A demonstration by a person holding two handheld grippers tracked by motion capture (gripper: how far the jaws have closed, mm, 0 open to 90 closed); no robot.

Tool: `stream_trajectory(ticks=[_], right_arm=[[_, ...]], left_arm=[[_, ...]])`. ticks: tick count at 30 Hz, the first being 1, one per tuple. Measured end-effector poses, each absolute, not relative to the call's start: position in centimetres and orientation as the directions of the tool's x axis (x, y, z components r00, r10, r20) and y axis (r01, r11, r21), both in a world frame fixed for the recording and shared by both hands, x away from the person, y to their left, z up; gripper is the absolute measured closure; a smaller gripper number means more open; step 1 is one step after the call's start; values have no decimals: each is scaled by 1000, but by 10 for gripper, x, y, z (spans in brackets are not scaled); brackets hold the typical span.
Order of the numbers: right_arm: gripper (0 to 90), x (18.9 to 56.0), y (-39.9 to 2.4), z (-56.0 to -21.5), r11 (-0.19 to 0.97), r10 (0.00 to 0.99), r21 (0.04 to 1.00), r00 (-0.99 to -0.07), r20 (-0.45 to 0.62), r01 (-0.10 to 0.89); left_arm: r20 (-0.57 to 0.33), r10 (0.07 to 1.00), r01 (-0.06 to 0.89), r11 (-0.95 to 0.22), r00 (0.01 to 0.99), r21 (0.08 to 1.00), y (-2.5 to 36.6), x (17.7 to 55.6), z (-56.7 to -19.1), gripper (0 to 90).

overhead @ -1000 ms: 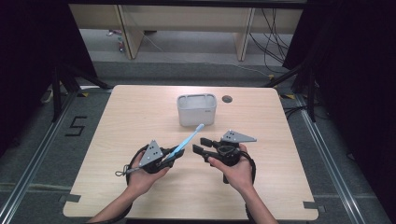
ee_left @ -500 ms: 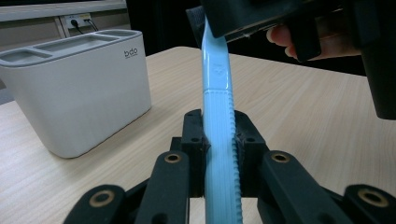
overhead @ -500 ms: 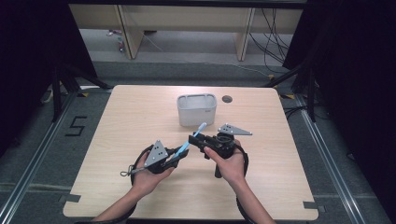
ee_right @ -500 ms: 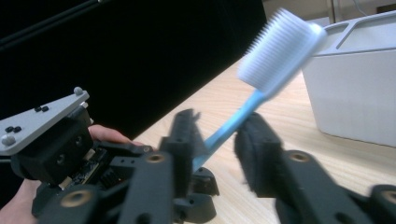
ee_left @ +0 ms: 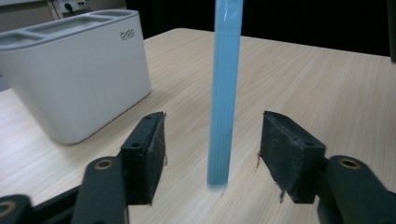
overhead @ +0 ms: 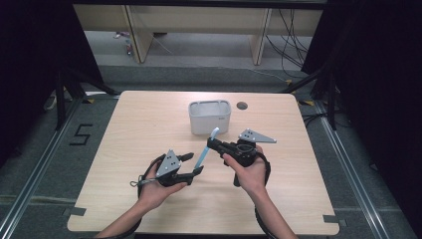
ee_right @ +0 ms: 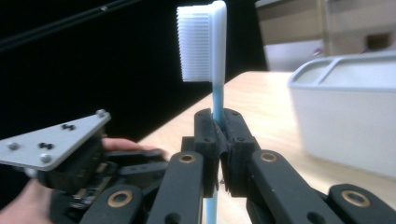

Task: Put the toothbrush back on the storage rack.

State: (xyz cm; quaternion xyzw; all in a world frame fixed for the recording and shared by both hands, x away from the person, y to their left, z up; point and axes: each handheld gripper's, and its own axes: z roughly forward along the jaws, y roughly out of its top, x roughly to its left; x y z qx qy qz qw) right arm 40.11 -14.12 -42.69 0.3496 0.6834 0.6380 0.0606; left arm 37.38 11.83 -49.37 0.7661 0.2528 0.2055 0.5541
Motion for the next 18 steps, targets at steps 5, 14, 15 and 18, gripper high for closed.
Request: stream_trajectory(ticks=[5, 14, 15, 18], right_arm=[[862, 401, -149, -422, -23, 603, 939, -745, 286, 342], [863, 400, -157, -416, -7, 645, 954, -728, 233, 299], [863, 401, -158, -415, 1, 651, 960, -729, 211, 279], [863, 401, -160, -413, 1, 664, 962, -720, 202, 271]], left_arm=[[26, 646, 185, -257, 763, 949, 138, 368, -497, 326], [-8, 703, 215, -207, 711, 954, 172, 359, -504, 326], [-9, 711, 220, -206, 704, 953, 175, 358, -504, 326], [-35, 730, 226, -166, 683, 960, 185, 358, -508, 327]])
